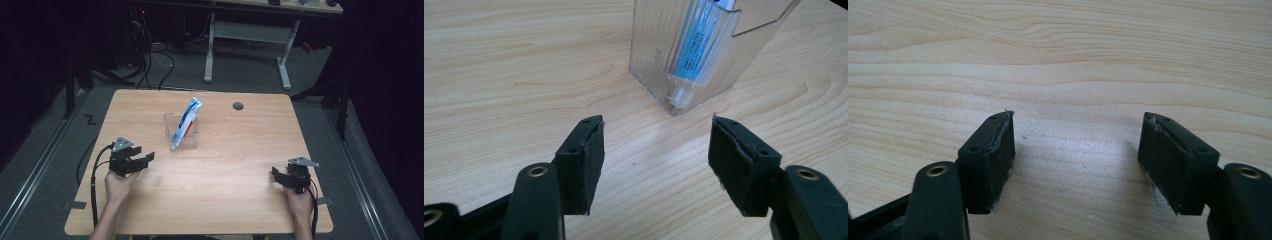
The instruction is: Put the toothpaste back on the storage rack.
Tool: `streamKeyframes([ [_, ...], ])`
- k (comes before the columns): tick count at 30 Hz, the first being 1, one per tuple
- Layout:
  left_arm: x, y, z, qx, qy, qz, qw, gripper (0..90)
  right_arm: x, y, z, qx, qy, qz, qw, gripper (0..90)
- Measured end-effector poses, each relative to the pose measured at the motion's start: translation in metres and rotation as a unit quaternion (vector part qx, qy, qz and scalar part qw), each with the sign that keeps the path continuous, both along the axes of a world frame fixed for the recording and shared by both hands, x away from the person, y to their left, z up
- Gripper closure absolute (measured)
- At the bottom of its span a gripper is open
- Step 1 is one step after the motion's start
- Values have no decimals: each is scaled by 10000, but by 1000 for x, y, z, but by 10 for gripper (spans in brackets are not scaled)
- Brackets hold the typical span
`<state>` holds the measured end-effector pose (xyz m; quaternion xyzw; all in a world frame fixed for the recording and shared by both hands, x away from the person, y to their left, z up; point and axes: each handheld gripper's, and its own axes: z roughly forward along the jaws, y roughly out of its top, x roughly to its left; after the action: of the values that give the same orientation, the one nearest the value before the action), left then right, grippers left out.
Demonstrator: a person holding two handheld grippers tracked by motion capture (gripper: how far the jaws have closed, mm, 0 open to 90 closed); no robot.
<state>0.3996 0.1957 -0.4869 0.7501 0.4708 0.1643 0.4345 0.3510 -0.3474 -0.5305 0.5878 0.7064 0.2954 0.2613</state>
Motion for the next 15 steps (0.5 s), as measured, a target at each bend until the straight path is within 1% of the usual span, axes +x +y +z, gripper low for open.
streamKeyframes([
  [8, -1, -2, -6, 38, 48, 36, 10000, 395, 0, 0, 0, 0, 0, 0, 10000, 311],
  [9, -1, -3, -9, 130, 86, 24, 9999, 393, 0, 0, 0, 1, 0, 0, 10000, 311],
  [10, -1, -3, -9, 130, 86, 24, 9999, 393, 0, 0, 0, 1, 0, 0, 10000, 311],
  [11, -1, -5, -10, 224, 78, 30, 9997, 392, 0, 0, 0, 2, 0, 0, 10000, 311],
  [15, -1, -6, -16, 234, 110, 57, 9996, 393, 0, 0, 0, 2, 0, 0, 10000, 311],
])
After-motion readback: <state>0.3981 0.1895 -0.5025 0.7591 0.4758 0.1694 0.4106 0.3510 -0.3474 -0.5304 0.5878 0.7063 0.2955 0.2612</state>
